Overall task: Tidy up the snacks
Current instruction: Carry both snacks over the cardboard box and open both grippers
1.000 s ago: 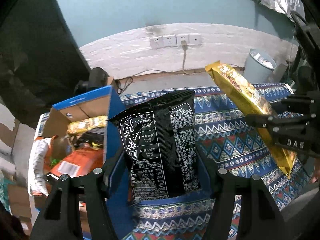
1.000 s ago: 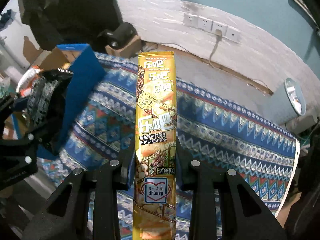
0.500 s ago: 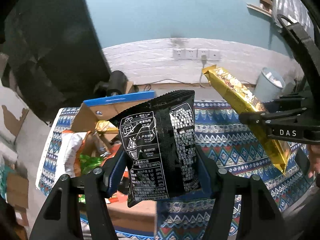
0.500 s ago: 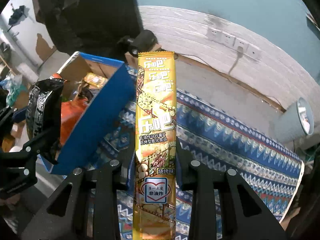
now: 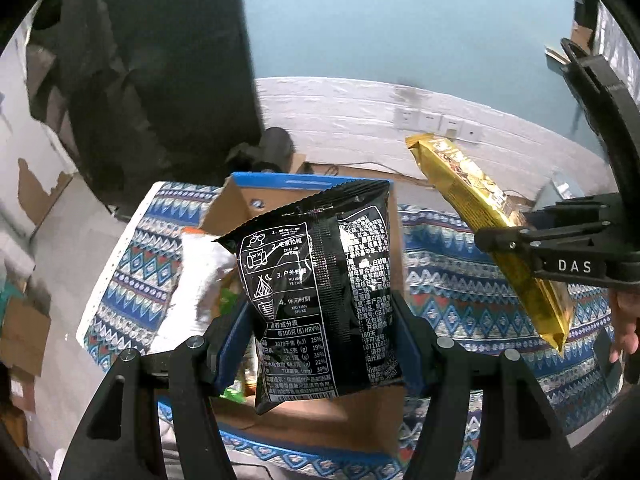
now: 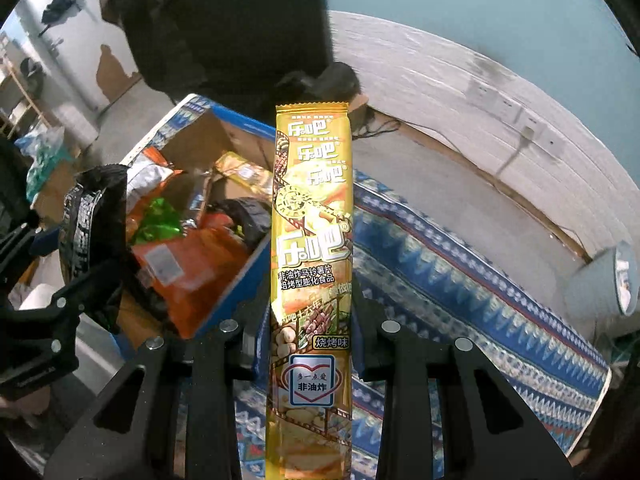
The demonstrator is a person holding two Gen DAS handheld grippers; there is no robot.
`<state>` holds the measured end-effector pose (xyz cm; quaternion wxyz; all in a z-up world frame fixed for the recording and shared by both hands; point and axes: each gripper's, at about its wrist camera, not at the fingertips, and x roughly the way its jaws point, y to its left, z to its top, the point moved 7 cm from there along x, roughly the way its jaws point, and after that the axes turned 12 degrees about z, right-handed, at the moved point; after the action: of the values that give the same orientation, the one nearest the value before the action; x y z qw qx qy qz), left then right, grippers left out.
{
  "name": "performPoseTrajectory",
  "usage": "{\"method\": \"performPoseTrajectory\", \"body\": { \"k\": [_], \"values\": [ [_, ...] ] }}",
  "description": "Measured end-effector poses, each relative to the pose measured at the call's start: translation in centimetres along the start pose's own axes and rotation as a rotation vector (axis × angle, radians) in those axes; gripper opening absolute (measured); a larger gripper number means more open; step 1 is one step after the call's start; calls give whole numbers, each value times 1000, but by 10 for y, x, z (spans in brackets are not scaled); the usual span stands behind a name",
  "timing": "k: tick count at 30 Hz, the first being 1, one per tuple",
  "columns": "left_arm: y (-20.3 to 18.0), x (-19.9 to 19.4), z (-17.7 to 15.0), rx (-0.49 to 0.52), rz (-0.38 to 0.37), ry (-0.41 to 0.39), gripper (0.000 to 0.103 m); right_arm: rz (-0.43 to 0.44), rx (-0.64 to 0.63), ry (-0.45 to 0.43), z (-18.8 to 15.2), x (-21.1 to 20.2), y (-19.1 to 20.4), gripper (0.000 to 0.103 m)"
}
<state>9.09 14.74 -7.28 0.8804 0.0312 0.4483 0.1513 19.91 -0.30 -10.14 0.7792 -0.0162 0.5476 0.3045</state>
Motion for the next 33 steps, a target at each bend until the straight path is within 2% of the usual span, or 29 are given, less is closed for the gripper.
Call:
{"method": "performPoseTrajectory", "body": {
  "k": [8,17,29,30,31,33],
  "values": [
    [31,14,-10,-37,48,21,66,49,-8,49,23,38,27,30],
    [60,39,-16,-82,71,67,66,60,-34,81,43,69,54,30],
    [68,47,-18,-125,85,108,68,75,-58,55,55,70,77,35],
    [67,46,-17,-127,84,106,70,73,-59,50,55,68,77,35],
    [67,45,-16,-127,90,102,77,73,-59,44,55,65,77,35],
    [69,42,-14,-126,106,88,80,75,-57,34,56,59,78,35]
  ]
}}
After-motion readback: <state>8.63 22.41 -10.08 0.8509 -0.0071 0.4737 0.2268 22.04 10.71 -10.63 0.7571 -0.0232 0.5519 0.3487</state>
